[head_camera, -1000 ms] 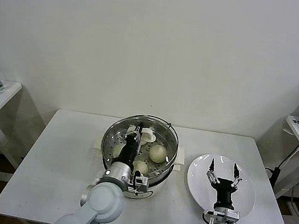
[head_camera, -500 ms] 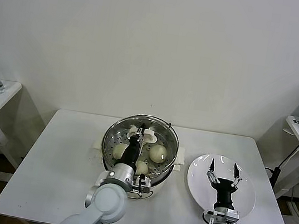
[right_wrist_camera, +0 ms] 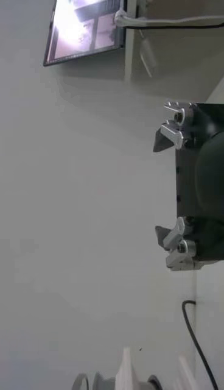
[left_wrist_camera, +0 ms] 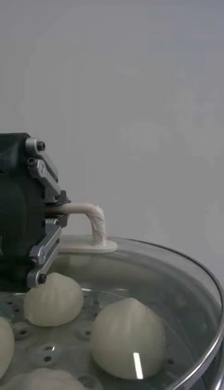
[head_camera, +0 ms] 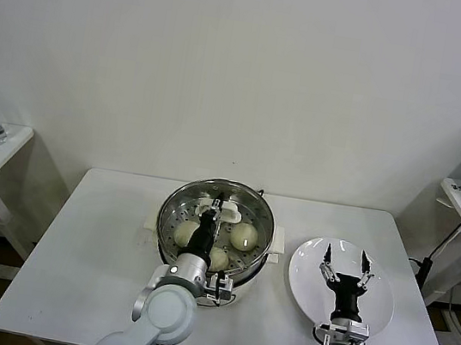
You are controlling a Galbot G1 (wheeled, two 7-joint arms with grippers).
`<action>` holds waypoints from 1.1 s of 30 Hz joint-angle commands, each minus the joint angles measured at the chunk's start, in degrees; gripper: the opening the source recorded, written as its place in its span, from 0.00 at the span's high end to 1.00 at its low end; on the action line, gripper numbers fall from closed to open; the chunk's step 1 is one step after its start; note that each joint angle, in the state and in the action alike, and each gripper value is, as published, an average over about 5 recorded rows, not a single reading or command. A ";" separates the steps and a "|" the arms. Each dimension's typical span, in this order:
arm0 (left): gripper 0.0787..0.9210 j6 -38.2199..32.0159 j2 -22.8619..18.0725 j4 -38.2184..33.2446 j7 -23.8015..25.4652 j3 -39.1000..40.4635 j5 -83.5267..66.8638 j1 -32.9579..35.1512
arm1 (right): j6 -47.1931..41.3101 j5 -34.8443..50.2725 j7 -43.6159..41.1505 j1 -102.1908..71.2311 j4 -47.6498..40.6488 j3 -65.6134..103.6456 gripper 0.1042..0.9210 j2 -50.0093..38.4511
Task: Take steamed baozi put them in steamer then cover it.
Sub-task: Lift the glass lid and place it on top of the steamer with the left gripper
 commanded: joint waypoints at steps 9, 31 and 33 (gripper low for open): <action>0.87 -0.34 -0.04 1.17 -0.09 -0.03 0.58 0.05 | 0.20 -0.09 0.03 0.13 -0.04 0.13 0.12 0.12; 0.87 -1.30 -0.47 2.12 0.04 -0.59 2.84 0.30 | 0.44 -0.22 0.02 0.29 -0.10 0.31 0.12 0.23; 0.87 -1.37 -0.48 2.11 -0.03 -0.71 3.01 0.35 | 0.46 -0.24 0.02 0.30 -0.12 0.30 0.12 0.24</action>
